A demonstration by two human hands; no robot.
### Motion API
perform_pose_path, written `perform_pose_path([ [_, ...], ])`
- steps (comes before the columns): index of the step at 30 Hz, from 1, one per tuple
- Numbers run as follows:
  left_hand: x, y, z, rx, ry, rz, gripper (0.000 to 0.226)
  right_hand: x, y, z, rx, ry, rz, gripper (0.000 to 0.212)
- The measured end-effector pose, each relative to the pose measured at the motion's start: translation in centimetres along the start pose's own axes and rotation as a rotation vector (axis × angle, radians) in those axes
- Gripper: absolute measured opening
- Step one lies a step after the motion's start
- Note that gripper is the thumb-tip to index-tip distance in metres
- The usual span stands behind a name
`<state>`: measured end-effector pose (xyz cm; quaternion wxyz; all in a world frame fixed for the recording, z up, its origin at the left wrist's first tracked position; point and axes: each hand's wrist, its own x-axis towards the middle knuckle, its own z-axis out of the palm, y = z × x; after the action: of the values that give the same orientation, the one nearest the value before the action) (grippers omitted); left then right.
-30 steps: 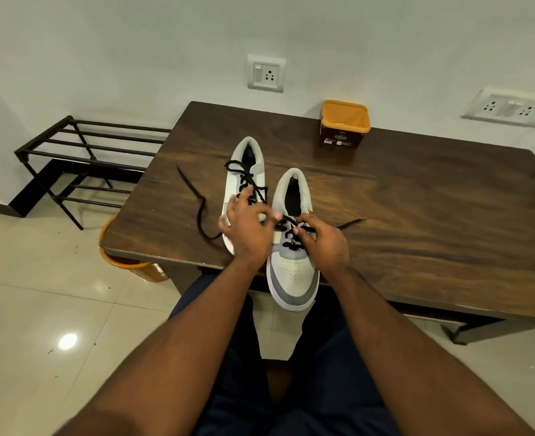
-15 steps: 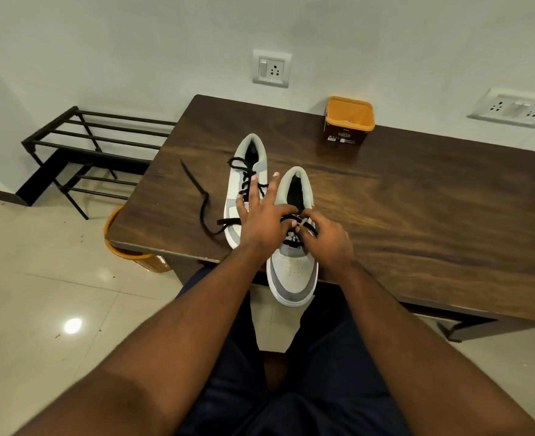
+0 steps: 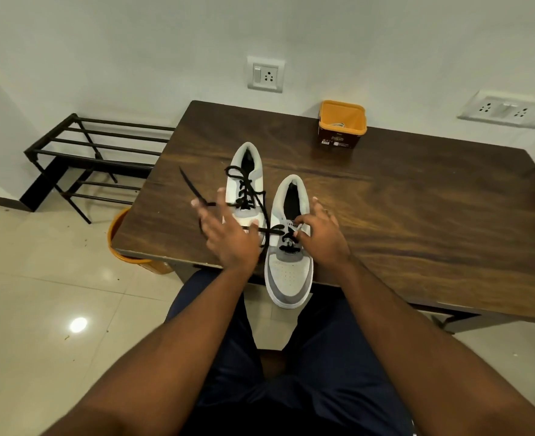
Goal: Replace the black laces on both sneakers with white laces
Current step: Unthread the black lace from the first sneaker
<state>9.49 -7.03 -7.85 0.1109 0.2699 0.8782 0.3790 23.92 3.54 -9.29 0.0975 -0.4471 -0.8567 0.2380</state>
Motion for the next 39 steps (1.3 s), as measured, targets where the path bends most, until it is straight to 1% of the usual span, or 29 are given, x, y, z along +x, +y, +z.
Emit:
perform_pose_path([
  [1,-0.6,0.3,0.2,0.15,-0.112,0.189,0.08,0.1,-0.3,-0.2,-0.009,-0.005,0.016,0.027],
  [2,-0.9,0.6,0.5,0.281,-0.22,0.329,0.077,0.2,-0.6,-0.4,-0.028,-0.019,0.028,0.026],
  [3,-1.0,1.0,0.6,0.379,-0.31,0.413,0.073,0.3,-1.0,-0.6,-0.05,-0.049,0.04,0.026],
  [5,-0.7,1.3,0.9,0.482,-0.446,0.471,0.072,0.7,-1.8,-0.9,-0.083,-0.116,0.051,0.024],
  [7,0.0,1.5,1.3,0.521,-0.523,0.479,0.072,1.2,-2.1,-0.9,-0.07,-0.117,0.043,0.021],
  [8,0.2,1.5,1.3,0.521,-0.526,0.476,0.07,1.3,-2.2,-0.8,-0.046,-0.085,0.038,0.02],
  [11,0.2,1.0,1.0,0.436,-0.46,0.444,0.063,0.6,-2.1,-0.2,0.061,0.039,0.025,0.014],
  [13,-0.1,0.5,0.9,0.364,-0.443,0.386,0.064,-0.8,-1.6,0.2,0.177,0.113,0.091,0.009],
  [15,-0.4,0.1,1.1,0.316,-0.443,0.345,0.068,-2.3,-1.0,0.4,0.271,0.141,0.168,0.006],
  [17,-0.7,0.0,1.2,0.302,-0.454,0.321,0.071,-2.8,-0.9,0.3,0.315,0.129,0.204,0.007],
  [19,-0.7,-0.1,1.3,0.299,-0.462,0.307,0.072,-2.4,-1.3,-0.2,0.315,0.102,0.192,0.012],
  [23,-0.6,0.0,1.2,0.337,-0.475,0.327,0.074,-0.5,-2.6,-0.4,0.099,-0.01,0.058,0.022],
  [25,-0.6,0.1,1.0,0.345,-0.477,0.322,0.075,0.2,-3.0,-0.2,0.088,-0.024,0.084,0.017],
  [27,-0.5,0.1,1.0,0.347,-0.472,0.322,0.076,0.3,-2.9,0.0,0.183,0.073,0.11,0.011],
  [29,-0.4,-0.2,0.9,0.344,-0.476,0.32,0.075,-0.4,-2.1,0.0,0.386,0.222,0.198,0.007],
  [30,-0.3,-0.3,1.0,0.338,-0.486,0.321,0.075,-1.1,-1.6,0.1,0.507,0.293,0.264,0.011],
  [32,-0.2,-0.5,1.3,0.32,-0.487,0.324,0.074,-2.6,-0.6,0.0,0.681,0.358,0.368,0.017],
  [33,-0.2,-0.5,1.3,0.312,-0.486,0.321,0.073,-3.0,-0.2,-0.1,0.676,0.361,0.371,0.015],
  [34,-0.2,-0.4,1.3,0.306,-0.489,0.317,0.072,-2.9,-0.1,-0.4,0.612,0.348,0.34,0.013],
  [35,-0.2,-0.4,1.2,0.305,-0.49,0.312,0.072,-2.5,-0.2,-0.4,0.509,0.315,0.282,0.017],
  [37,-0.4,-0.4,1.2,0.315,-0.493,0.314,0.072,-1.3,-1.0,-0.7,0.259,0.185,0.137,0.026],
  [39,-0.3,-0.3,1.2,0.32,-0.495,0.313,0.072,0.2,-1.9,-0.6,0.056,0.041,0.025,0.025],
])
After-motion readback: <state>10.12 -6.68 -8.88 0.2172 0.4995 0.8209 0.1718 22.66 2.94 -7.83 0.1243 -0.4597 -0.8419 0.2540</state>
